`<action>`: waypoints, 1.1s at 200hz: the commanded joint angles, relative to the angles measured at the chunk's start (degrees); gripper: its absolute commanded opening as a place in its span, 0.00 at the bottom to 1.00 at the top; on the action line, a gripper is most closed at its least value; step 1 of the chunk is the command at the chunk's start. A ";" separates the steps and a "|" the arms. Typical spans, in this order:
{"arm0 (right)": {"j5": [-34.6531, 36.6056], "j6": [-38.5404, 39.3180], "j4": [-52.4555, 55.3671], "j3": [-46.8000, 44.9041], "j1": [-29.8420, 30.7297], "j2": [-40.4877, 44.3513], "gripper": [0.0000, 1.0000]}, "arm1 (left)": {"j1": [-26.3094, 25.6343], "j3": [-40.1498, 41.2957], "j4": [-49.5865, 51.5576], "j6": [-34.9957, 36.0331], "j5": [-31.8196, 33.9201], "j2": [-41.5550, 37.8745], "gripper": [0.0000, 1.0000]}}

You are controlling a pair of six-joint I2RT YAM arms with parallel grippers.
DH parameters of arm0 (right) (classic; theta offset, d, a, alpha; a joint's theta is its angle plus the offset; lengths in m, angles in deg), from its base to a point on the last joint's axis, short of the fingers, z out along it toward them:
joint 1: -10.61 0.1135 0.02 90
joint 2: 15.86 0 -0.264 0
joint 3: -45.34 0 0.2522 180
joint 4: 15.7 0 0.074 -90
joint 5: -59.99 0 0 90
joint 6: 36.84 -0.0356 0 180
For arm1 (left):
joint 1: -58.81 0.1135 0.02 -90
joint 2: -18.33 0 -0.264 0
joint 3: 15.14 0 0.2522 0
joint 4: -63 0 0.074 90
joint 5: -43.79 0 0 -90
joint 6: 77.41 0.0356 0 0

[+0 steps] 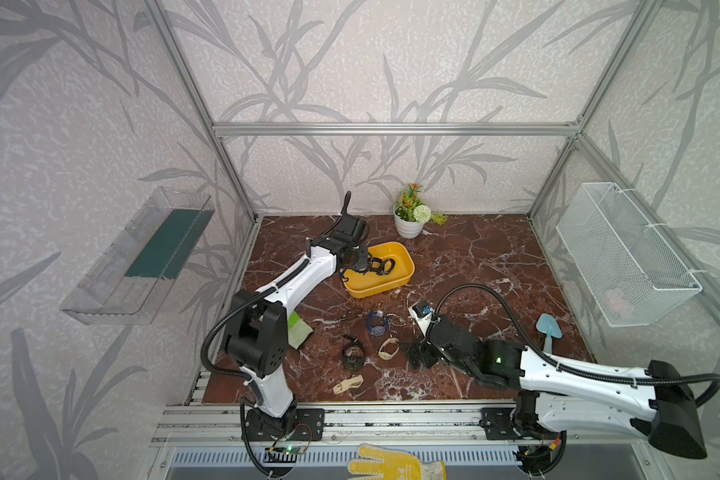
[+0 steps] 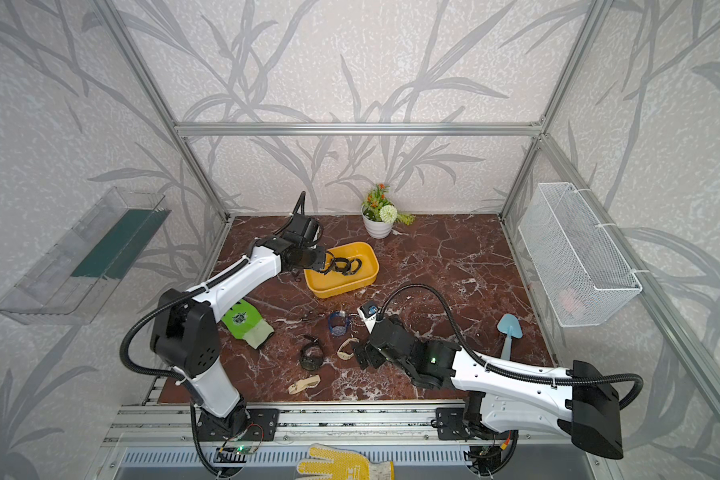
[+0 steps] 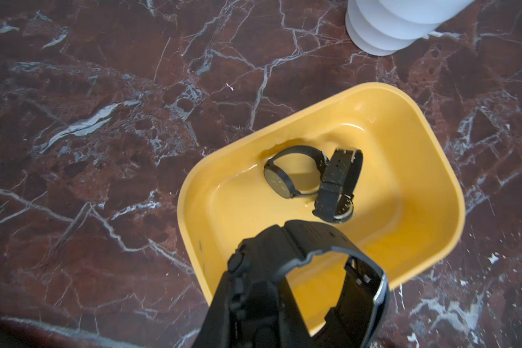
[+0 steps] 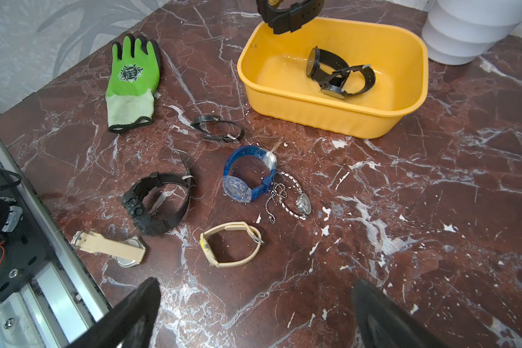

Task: Put the watch into the storage box
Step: Place the watch in the storage box.

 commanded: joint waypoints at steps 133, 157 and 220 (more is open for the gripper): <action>0.64 0.23 -1.16 -0.77 -1.98 1.51 0.99 | 2.31 -11.59 5.92 -0.84 -0.38 18.20 0.04; 0.76 0.33 -1.16 -0.75 -2.12 1.59 0.99 | 2.36 -12.98 7.45 -1.41 -0.48 19.40 0.09; 0.93 0.22 -0.99 -0.79 -2.30 1.61 0.99 | 2.42 -12.96 7.18 -1.82 -2.01 14.75 0.40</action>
